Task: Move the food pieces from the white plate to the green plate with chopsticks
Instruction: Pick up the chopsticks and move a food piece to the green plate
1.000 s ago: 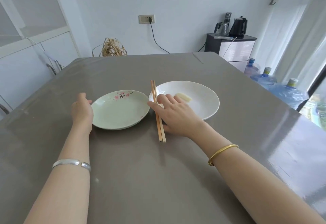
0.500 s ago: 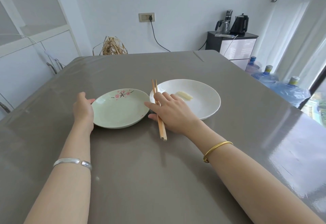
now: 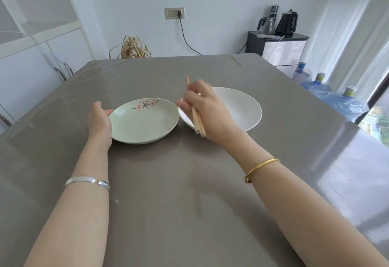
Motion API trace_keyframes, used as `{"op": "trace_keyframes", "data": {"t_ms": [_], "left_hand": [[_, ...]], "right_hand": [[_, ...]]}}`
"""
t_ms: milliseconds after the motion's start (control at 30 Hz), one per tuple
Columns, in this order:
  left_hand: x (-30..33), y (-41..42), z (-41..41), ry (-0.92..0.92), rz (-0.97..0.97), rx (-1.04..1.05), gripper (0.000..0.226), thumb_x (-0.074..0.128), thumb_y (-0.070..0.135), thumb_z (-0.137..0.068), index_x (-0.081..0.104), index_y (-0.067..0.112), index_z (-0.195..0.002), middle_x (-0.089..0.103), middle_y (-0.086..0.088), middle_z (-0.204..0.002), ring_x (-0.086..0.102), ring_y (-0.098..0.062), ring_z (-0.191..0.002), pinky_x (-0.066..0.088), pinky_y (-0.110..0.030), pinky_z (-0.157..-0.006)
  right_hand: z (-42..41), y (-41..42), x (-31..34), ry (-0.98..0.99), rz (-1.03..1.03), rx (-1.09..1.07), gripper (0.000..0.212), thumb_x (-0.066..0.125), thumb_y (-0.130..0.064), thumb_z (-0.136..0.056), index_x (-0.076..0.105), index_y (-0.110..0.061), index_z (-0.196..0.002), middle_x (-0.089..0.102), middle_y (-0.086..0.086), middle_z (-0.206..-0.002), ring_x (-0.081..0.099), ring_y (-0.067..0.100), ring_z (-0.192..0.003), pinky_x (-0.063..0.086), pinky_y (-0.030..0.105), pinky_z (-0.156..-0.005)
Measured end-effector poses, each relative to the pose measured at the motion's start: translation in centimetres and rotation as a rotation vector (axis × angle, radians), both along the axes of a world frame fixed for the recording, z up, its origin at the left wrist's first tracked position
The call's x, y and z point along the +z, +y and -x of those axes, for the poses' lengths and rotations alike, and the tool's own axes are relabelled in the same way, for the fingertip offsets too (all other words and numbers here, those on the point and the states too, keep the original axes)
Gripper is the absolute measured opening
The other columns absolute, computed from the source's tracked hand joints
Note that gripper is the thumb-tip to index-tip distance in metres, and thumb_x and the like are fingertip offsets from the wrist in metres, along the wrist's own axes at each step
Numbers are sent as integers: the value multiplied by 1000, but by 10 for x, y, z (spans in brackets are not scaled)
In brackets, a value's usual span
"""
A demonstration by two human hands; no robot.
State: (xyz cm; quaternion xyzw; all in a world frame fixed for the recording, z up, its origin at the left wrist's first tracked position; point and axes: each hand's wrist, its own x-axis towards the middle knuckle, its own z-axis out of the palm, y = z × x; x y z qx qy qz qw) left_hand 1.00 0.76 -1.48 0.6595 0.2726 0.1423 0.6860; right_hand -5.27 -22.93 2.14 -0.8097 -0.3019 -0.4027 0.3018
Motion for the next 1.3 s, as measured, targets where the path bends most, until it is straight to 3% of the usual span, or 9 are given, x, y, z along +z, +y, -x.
{"op": "trace_keyframes", "data": {"t_ms": [167, 200, 300, 400, 533, 767, 1033, 1200, 1300], "left_hand": [[-1, -1, 0, -2, 12, -11, 49, 27, 45, -92, 59, 10, -103, 60, -2, -81, 54, -19, -69, 38, -29, -62], [-1, -1, -1, -4, 15, -12, 48, 27, 45, -92, 58, 10, -103, 60, -1, -81, 54, -19, -69, 38, -29, -62], [-2, -2, -1, -10, 14, -13, 46, 27, 43, -93, 59, 10, -93, 58, -1, -79, 53, -18, -67, 37, -28, -60], [-2, -2, -3, -13, 15, -8, 43, 27, 43, -93, 58, 12, -86, 58, -1, -79, 52, -18, -65, 37, -27, -58], [-3, -1, -5, -13, 5, -1, 44, 27, 42, -94, 56, 10, -102, 57, 0, -78, 52, -17, -65, 37, -26, -58], [-5, -2, -6, -18, 18, -2, 45, 26, 42, -94, 57, 10, -102, 58, 0, -78, 52, -17, -65, 38, -26, -57], [-6, 2, -8, -20, 37, -4, 48, 28, 45, -91, 58, 11, -105, 62, -9, -102, 55, -20, -69, 39, -28, -59], [-6, 1, -7, -19, 41, -8, 48, 27, 44, -92, 58, 10, -104, 60, -2, -82, 53, -19, -67, 38, -27, -58], [-6, 1, -7, -20, 53, -5, 48, 27, 44, -92, 58, 10, -105, 60, -2, -82, 54, -19, -68, 38, -27, -58]], "right_hand": [[2, -13, 18, 86, -428, -48, 36, 61, -18, -85, 52, 2, -56, 46, 3, -67, 45, 8, -58, 36, 17, -60], [2, -16, 21, 117, -495, -78, 38, 59, -18, -86, 50, 4, -56, 44, 1, -65, 46, 10, -57, 40, 20, -61], [8, -24, 28, 218, -694, -74, 42, 51, -23, -90, 51, 2, -57, 46, -3, -57, 55, 32, -64, 52, 53, -64], [16, -33, 35, 361, -840, -89, 37, 51, -23, -92, 51, -18, -55, 51, -4, -54, 56, 24, -62, 53, 60, -71], [24, -43, 38, 443, -879, -149, 37, 51, -16, -91, 50, -19, -55, 52, -2, -57, 58, 17, -59, 57, 53, -75], [31, -47, 37, 498, -909, -173, 36, 50, -12, -90, 49, -13, -54, 48, 4, -59, 55, 20, -66, 61, 31, -61], [30, -45, 33, 610, -867, -236, 34, 49, -12, -86, 53, -13, -53, 51, 1, -56, 58, 13, -53, 61, 45, -71], [27, -48, 32, 614, -861, -254, 31, 50, -14, -84, 57, -14, -53, 55, -1, -54, 60, 7, -46, 59, 50, -74], [27, -47, 31, 598, -857, -251, 31, 52, -15, -84, 58, -14, -54, 56, 0, -54, 59, 7, -45, 58, 51, -74]]}}
